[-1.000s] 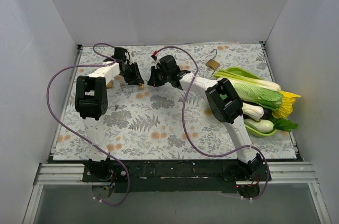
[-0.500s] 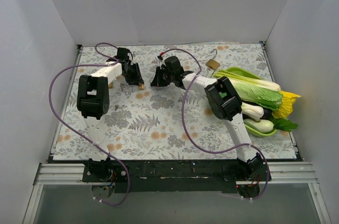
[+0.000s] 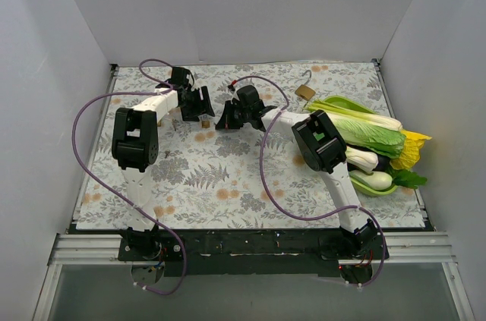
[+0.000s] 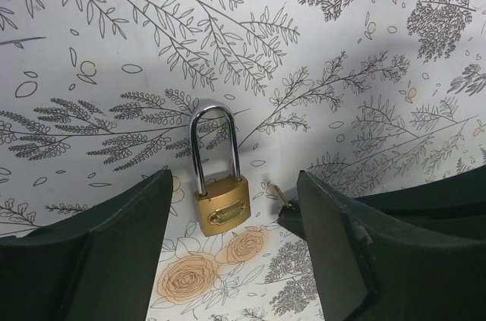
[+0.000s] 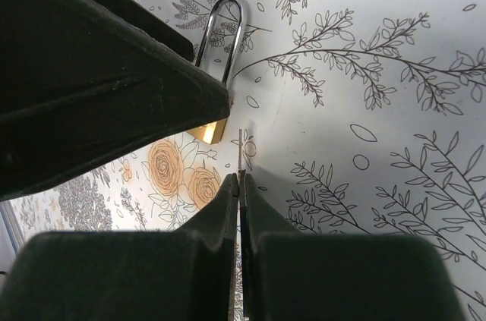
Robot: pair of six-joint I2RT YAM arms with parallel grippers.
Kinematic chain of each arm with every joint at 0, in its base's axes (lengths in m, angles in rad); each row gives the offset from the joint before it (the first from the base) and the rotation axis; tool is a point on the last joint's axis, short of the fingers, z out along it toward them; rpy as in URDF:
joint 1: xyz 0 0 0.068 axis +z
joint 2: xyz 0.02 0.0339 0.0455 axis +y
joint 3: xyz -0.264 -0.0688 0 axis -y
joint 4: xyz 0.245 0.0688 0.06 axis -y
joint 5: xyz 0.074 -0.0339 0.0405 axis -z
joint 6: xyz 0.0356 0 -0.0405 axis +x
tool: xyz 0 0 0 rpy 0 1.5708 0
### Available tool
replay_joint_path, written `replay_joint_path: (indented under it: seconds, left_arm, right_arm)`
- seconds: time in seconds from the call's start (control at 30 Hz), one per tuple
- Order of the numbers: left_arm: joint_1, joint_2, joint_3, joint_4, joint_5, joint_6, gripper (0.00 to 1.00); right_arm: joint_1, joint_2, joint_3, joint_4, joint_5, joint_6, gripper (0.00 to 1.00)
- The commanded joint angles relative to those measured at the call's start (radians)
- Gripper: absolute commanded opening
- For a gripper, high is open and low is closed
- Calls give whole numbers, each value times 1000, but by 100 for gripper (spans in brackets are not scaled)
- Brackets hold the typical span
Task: Lock with the key
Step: Place the lock at the center of the board, then place the key at the center of the board.
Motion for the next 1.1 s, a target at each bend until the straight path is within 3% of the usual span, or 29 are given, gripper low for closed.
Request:
replay_joint_path:
  seconds: [0.0,0.2,0.27,0.3,0.4,0.53,1.07]
  left_arm:
    - [1,-15,1,-31,-21,13,68]
    - [5,-53,-10,-13,11,-11,72]
    - [12,-76,-27,5,1,-22,80]
    - [15,-85,-32,10,-1,-28,90]
    - [41,-119,-59,42,22,-46,97]
    - [59,-159,-71,62,36,-60,98]
    - [68,-266,-88,121,82,-34,98]
  right_arm:
    - [-5,-1,-12,-1,7,19,1]
    - [-11,10,-6,-20,45,29,1]
    - [-11,19,9,-24,50,28,2]
    - [-11,22,14,-27,52,29,6]
    - [-11,30,24,-34,58,34,16]
    - [-11,30,26,-34,65,42,20]
    - [-19,-29,49,-67,110,-21,50]
